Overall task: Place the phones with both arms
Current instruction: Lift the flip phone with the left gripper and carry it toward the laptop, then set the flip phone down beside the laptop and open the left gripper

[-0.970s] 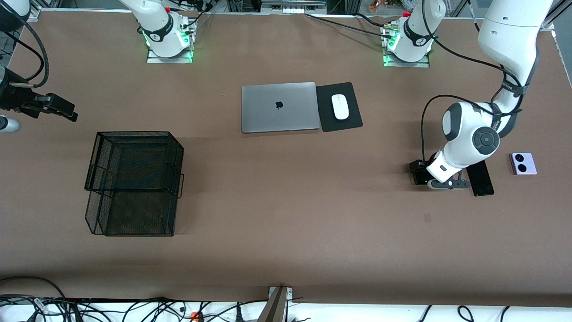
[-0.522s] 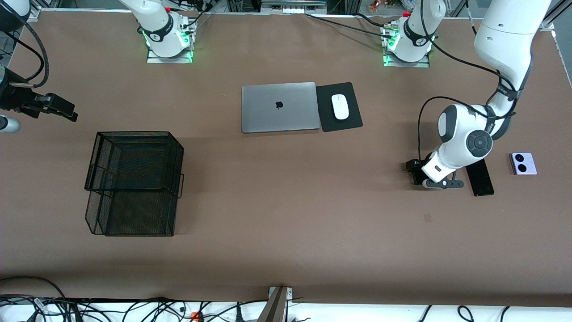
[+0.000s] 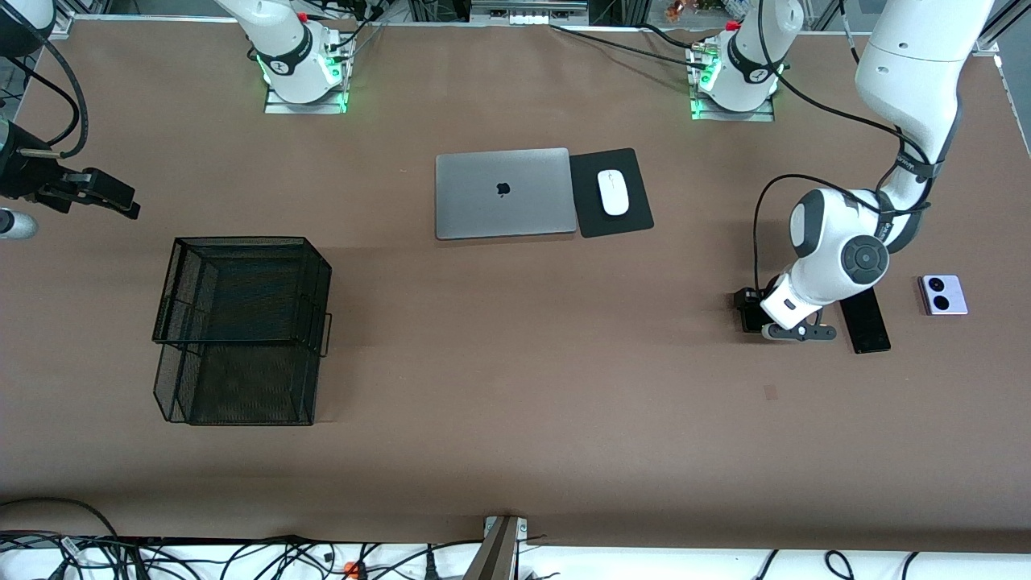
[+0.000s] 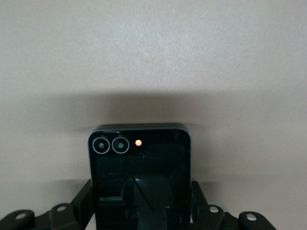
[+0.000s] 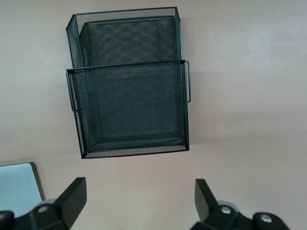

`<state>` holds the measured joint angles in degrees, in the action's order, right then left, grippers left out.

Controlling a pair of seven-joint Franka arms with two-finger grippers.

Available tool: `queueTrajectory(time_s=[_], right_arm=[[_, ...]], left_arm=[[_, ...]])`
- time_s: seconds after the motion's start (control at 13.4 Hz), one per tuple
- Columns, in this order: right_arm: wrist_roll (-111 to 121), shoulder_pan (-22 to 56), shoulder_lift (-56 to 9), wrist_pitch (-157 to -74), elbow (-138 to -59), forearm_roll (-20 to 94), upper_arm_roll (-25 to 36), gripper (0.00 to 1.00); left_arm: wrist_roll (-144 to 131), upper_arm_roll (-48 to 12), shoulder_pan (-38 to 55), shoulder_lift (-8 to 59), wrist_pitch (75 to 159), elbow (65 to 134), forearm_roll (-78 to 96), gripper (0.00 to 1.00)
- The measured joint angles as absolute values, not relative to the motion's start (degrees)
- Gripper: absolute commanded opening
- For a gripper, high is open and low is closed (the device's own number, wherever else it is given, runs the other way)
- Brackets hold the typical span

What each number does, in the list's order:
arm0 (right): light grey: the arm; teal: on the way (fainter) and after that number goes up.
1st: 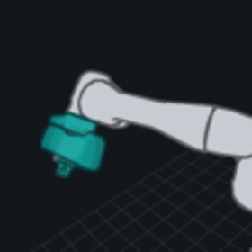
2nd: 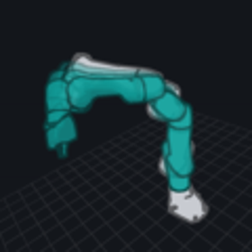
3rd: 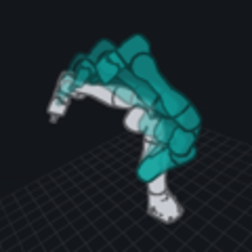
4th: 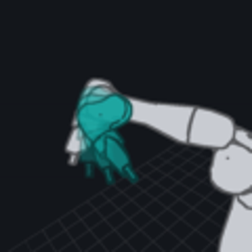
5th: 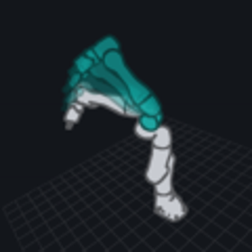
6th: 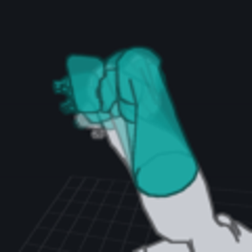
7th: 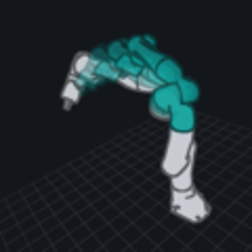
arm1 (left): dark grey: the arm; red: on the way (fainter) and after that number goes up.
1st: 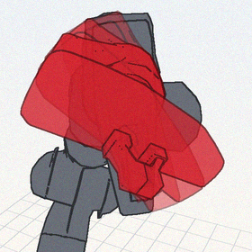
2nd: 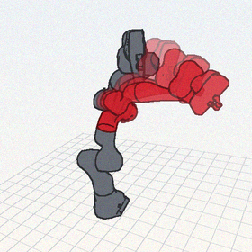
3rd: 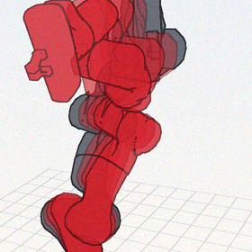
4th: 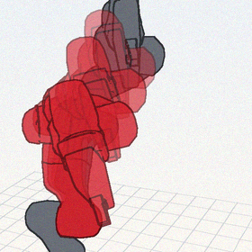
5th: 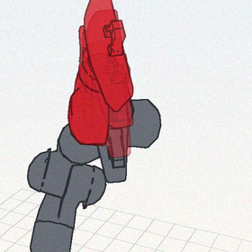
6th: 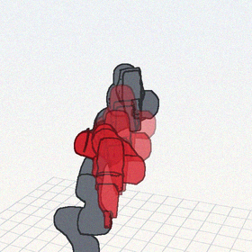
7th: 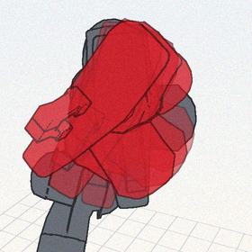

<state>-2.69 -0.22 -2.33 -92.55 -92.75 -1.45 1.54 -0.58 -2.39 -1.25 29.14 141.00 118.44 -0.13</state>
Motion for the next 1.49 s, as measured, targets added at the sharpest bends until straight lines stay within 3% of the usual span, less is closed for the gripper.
queueTrajectory(time_s=[0.3, 0.52, 0.75, 1.04, 1.49], right_arm=[[-2.7, -0.2, -2.3, -92.6, -92.8, -1.4, 1.5, 1.00], [-2.7, -0.2, -2.3, -92.6, -92.8, -1.4, 1.5, 1.00], [-2.7, -0.2, -2.3, -92.6, -92.8, -1.4, 1.5, 1.00], [-2.7, -0.2, -2.3, -92.5, -92.8, -1.4, 1.5, 1.00], [-2.7, -0.2, -2.3, -92.5, -92.8, -1.4, 1.5, 1.00]], left_arm=[[-0.5, -3.9, -0.7, 27.9, 120.3, 104.7, -0.1, 0.26], [-1.7, -7.5, 1.9, 27.5, 113.6, 96.7, 0.1, 0.23], [-4.6, -8.5, 8.2, 28.5, 113.8, 94.7, 0.3, 0.23], [-14.2, -8.5, 15.2, 34.7, 115.3, 86.8, 1.7, 0.23], [-32.0, -8.8, 27.3, 45.1, 130.8, 82.4, 4.5, 0.23]])
